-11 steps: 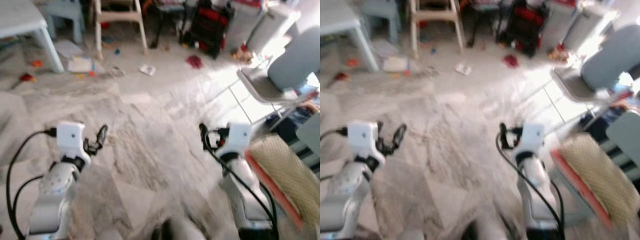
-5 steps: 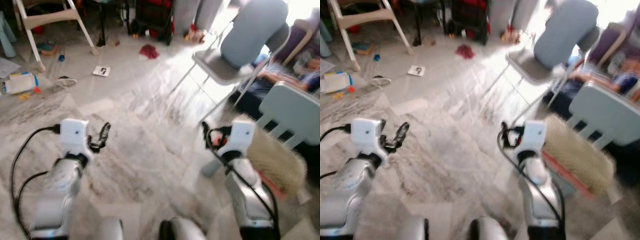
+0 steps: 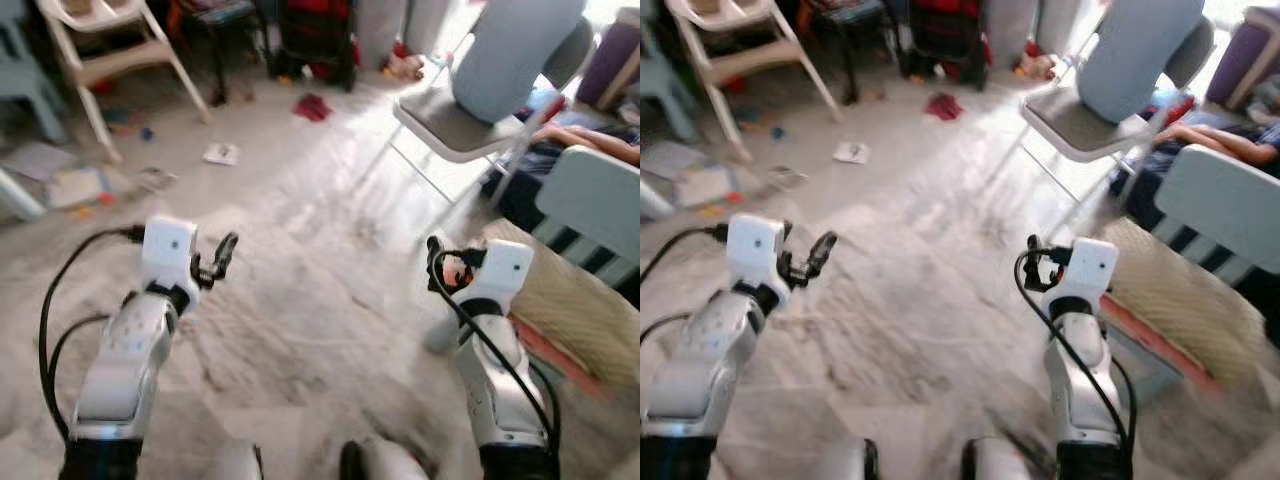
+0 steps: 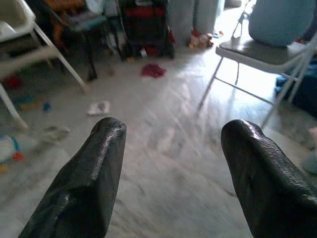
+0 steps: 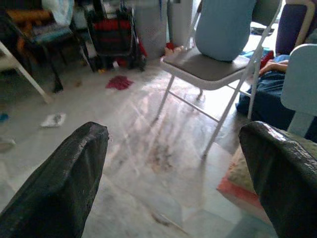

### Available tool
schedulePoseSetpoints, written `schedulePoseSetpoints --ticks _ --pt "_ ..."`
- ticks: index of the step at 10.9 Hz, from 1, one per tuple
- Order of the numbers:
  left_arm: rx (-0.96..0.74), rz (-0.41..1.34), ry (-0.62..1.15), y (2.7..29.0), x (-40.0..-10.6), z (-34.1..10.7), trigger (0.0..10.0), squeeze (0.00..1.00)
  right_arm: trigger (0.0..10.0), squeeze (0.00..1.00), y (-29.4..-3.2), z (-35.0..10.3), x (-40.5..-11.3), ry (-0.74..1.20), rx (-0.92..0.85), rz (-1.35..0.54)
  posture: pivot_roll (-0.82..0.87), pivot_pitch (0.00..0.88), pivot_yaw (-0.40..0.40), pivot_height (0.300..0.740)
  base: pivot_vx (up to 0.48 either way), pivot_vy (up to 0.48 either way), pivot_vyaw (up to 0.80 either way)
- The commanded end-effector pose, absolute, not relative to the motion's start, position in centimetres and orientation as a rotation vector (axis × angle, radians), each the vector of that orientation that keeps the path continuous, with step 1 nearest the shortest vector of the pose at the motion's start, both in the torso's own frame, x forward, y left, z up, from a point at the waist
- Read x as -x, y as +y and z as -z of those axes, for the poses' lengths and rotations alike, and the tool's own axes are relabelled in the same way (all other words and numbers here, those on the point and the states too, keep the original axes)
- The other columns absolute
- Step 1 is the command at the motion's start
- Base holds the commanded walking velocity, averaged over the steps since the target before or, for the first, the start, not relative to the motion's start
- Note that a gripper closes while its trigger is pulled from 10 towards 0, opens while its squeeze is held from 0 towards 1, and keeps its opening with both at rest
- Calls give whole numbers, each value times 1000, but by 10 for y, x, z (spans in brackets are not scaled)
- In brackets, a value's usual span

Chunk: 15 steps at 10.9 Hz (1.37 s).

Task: Move the pillow to the sofa

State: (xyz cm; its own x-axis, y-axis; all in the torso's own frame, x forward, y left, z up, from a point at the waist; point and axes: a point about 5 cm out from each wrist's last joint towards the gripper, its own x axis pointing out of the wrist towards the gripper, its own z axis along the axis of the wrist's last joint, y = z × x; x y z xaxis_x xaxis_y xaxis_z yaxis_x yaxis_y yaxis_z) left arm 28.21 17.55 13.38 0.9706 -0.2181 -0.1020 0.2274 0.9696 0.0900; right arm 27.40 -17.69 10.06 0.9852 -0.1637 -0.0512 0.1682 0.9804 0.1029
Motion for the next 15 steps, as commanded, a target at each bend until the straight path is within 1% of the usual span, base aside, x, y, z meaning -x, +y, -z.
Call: schedulePoseSetpoints --ticks 1,2,3,4,5,6,7,8,9,10,12,13,15 --pt "-113 229 103 177 -285 -134 10000 0 10000 0 -179 -102 -276 33 -105 185 37 74 49 740 0 0 0" --pt "-111 230 83 171 -289 -140 10000 0 10000 0 -185 -106 -275 10 -76 200 10 82 56 740 0 0 0" --pt "3 295 112 159 -286 -145 10000 0 10000 0 -192 -109 -271 3 -52 216 11 83 42 740 0 0 0" --pt "75 365 127 151 -283 -149 10000 0 10000 0 -195 -109 -269 4 -54 225 12 88 38 740 0 0 0" --pt "-106 311 63 155 -281 -147 10000 0 10000 0 -196 -101 -266 36 -50 228 16 93 12 740 0 0 0" --pt "-138 302 77 158 -279 -138 10000 0 10000 0 -195 -98 -264 53 -50 222 8 84 -11 740 0 0 0" --pt "-124 295 110 163 -277 -131 10000 0 10000 0 -192 -96 -263 65 -39 208 8 84 -11 740 0 0 0" --pt "-92 278 146 167 -273 -121 10000 0 10000 0 -190 -92 -260 85 -33 195 -2 61 -46 740 0 0 -800" --pt "-99 264 160 171 -270 -112 10000 0 10000 0 -189 -86 -257 111 -46 190 -8 49 -67 740 0 0 -800" --pt "-78 256 171 172 -268 -111 10000 0 10000 0 -188 -87 -258 117 -55 183 -11 53 -85 740 0 0 -800" --pt "-51 244 184 172 -267 -110 10000 0 10000 0 -187 -89 -260 118 -56 164 -7 67 -97 740 0 0 -800" --pt "-40 267 183 169 -264 -110 10000 0 10000 0 -186 -88 -263 120 -47 148 13 78 -112 740 0 0 -800" --pt "-99 357 154 165 -255 -115 10000 0 10000 0 -186 -88 -266 130 -51 133 19 90 -98 740 0 0 -800"
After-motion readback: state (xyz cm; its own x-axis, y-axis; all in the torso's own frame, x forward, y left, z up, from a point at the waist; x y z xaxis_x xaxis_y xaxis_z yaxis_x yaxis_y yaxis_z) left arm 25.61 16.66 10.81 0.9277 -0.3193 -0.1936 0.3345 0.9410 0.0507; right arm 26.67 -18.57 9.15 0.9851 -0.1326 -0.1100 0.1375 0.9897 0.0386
